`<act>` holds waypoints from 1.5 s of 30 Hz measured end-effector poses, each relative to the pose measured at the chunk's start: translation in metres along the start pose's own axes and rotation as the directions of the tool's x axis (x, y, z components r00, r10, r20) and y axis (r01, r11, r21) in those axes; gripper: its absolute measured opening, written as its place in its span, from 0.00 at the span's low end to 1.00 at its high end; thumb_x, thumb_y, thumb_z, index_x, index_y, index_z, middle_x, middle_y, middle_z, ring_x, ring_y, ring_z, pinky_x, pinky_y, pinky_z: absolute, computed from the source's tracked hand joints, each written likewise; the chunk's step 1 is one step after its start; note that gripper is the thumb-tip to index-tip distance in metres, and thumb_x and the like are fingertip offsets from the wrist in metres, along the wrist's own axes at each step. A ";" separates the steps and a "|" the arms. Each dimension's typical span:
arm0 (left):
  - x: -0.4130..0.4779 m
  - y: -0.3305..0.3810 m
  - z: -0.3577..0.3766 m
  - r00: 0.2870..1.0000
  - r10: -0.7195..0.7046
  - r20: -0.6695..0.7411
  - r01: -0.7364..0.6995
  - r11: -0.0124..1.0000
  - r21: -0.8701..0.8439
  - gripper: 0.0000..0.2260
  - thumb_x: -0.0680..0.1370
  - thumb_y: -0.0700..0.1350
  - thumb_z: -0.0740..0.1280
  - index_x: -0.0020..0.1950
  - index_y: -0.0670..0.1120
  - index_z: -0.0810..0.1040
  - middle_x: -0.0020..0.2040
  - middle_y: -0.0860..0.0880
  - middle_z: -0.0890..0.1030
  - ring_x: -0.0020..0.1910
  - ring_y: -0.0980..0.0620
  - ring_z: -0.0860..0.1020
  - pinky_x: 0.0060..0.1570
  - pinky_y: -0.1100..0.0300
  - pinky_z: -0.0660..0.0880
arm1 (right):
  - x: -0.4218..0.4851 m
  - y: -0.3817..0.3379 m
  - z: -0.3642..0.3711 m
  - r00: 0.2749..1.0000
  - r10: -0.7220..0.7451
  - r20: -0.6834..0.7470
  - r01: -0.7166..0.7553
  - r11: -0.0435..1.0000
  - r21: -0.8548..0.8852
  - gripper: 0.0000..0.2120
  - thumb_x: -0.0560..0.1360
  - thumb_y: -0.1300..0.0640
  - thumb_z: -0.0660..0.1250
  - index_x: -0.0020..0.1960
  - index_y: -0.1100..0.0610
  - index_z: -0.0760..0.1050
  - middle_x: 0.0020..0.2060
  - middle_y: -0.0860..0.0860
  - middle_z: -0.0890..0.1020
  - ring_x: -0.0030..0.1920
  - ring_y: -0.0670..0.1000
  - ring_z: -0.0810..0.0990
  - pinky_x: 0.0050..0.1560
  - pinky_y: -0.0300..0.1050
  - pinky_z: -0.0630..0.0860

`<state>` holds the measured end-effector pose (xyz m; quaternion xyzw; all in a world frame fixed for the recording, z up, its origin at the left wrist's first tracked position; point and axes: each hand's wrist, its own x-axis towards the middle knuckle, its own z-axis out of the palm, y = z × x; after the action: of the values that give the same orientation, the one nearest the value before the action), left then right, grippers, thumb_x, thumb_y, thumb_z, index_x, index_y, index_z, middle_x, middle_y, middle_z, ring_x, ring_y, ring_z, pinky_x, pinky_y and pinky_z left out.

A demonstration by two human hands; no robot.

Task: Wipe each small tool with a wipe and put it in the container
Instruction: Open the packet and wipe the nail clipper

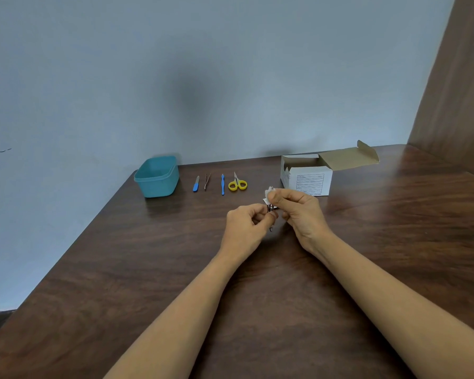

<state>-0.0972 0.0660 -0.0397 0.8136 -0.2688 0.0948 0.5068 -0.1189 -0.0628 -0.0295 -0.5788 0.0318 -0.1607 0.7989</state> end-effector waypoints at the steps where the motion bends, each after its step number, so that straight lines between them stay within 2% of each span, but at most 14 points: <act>1: -0.001 0.001 0.000 1.000 0.004 0.000 -0.004 1.000 0.002 0.09 0.77 0.45 0.68 0.40 0.42 0.83 0.29 0.50 0.79 0.27 0.59 0.72 0.31 0.67 0.68 | 0.000 0.001 -0.001 0.999 -0.032 0.014 0.033 0.999 -0.038 0.04 0.66 0.59 0.74 0.41 0.57 0.83 0.37 0.48 0.84 0.34 0.39 0.77 0.33 0.30 0.70; 4: -0.001 0.003 -0.001 0.999 -0.013 -0.044 0.012 1.000 -0.021 0.11 0.78 0.45 0.67 0.37 0.42 0.81 0.24 0.56 0.72 0.24 0.59 0.68 0.27 0.70 0.63 | 0.000 0.003 -0.003 0.990 -0.109 0.088 0.120 0.984 -0.135 0.04 0.69 0.63 0.73 0.44 0.61 0.82 0.36 0.52 0.83 0.36 0.41 0.80 0.38 0.31 0.74; 8: -0.001 0.003 -0.003 0.998 -0.052 -0.037 0.050 0.997 -0.051 0.12 0.78 0.46 0.67 0.35 0.44 0.80 0.22 0.58 0.70 0.24 0.59 0.66 0.27 0.69 0.62 | 0.003 0.007 -0.006 0.978 -0.160 0.134 0.185 0.962 -0.200 0.06 0.68 0.63 0.74 0.45 0.61 0.82 0.37 0.57 0.83 0.39 0.50 0.82 0.45 0.39 0.79; 12: -0.001 0.003 -0.003 0.998 -0.062 -0.001 0.062 0.997 -0.049 0.11 0.78 0.46 0.66 0.40 0.42 0.82 0.23 0.57 0.71 0.24 0.60 0.68 0.27 0.70 0.64 | 0.005 0.009 -0.008 0.966 -0.195 0.173 0.239 0.926 -0.294 0.03 0.71 0.64 0.72 0.43 0.58 0.82 0.36 0.56 0.82 0.38 0.51 0.80 0.45 0.43 0.79; 17: -0.001 0.005 -0.003 0.998 -0.056 0.013 0.056 0.998 -0.021 0.12 0.79 0.46 0.66 0.36 0.44 0.79 0.21 0.60 0.71 0.23 0.60 0.68 0.27 0.71 0.63 | 0.009 0.013 -0.010 0.947 -0.264 0.183 0.317 0.858 -0.405 0.04 0.74 0.60 0.70 0.40 0.55 0.82 0.34 0.55 0.82 0.37 0.52 0.79 0.44 0.50 0.77; 21: 0.000 0.003 -0.003 0.998 -0.060 0.007 0.060 0.998 -0.017 0.10 0.78 0.44 0.67 0.39 0.42 0.81 0.23 0.57 0.70 0.23 0.60 0.66 0.27 0.71 0.63 | 0.007 0.011 -0.009 0.960 -0.208 0.187 0.262 0.904 -0.338 0.01 0.72 0.61 0.72 0.42 0.57 0.82 0.36 0.58 0.82 0.38 0.52 0.78 0.43 0.44 0.78; 25: -0.001 0.004 -0.003 0.999 -0.030 0.043 0.031 0.999 -0.009 0.06 0.78 0.43 0.66 0.44 0.47 0.83 0.31 0.51 0.77 0.27 0.60 0.70 0.29 0.69 0.67 | 0.006 0.009 -0.009 0.971 -0.183 0.154 0.219 0.940 -0.262 0.02 0.69 0.63 0.74 0.40 0.57 0.83 0.36 0.60 0.82 0.38 0.52 0.80 0.43 0.42 0.79; 28: -0.001 0.004 -0.004 0.999 -0.026 0.030 0.026 1.000 -0.013 0.08 0.78 0.44 0.66 0.43 0.45 0.83 0.28 0.55 0.75 0.26 0.61 0.69 0.29 0.70 0.66 | 0.005 0.009 -0.007 0.965 -0.200 0.169 0.240 0.932 -0.272 0.03 0.71 0.62 0.73 0.41 0.61 0.82 0.34 0.57 0.82 0.36 0.48 0.80 0.41 0.38 0.77; 33: -0.002 0.005 -0.004 0.998 -0.043 0.036 0.044 0.999 -0.020 0.10 0.78 0.45 0.66 0.40 0.42 0.82 0.25 0.56 0.71 0.25 0.61 0.68 0.28 0.71 0.64 | 0.008 0.011 -0.010 0.959 -0.212 0.188 0.261 0.920 -0.293 0.06 0.73 0.60 0.71 0.38 0.55 0.82 0.33 0.51 0.81 0.38 0.49 0.79 0.45 0.43 0.77; 35: -0.002 0.004 -0.004 0.998 -0.047 0.041 0.048 0.999 -0.023 0.11 0.78 0.44 0.66 0.37 0.44 0.80 0.23 0.58 0.71 0.25 0.61 0.68 0.28 0.72 0.64 | 0.008 0.011 -0.011 0.958 -0.204 0.201 0.256 0.923 -0.286 0.07 0.74 0.61 0.70 0.38 0.54 0.82 0.34 0.50 0.82 0.39 0.48 0.79 0.46 0.42 0.76; 39: -0.001 0.005 -0.004 0.998 -0.057 0.036 0.058 0.998 -0.014 0.11 0.78 0.45 0.66 0.36 0.48 0.79 0.22 0.60 0.71 0.24 0.62 0.68 0.28 0.72 0.63 | 0.004 0.008 -0.009 0.958 -0.193 0.212 0.242 0.941 -0.237 0.04 0.72 0.64 0.70 0.42 0.58 0.82 0.38 0.56 0.82 0.40 0.49 0.79 0.46 0.40 0.78; 45: -0.001 0.004 -0.003 0.998 -0.044 0.049 0.045 0.999 -0.026 0.06 0.78 0.43 0.67 0.44 0.47 0.82 0.29 0.56 0.75 0.26 0.63 0.70 0.29 0.72 0.66 | 0.006 0.007 -0.011 0.978 -0.150 0.145 0.177 0.963 -0.204 0.04 0.67 0.64 0.75 0.41 0.61 0.82 0.35 0.60 0.80 0.38 0.52 0.78 0.43 0.43 0.78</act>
<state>-0.1000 0.0679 -0.0351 0.8146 -0.2641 0.0599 0.5130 -0.1146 -0.0727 -0.0389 -0.6718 -0.0503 -0.1842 0.7157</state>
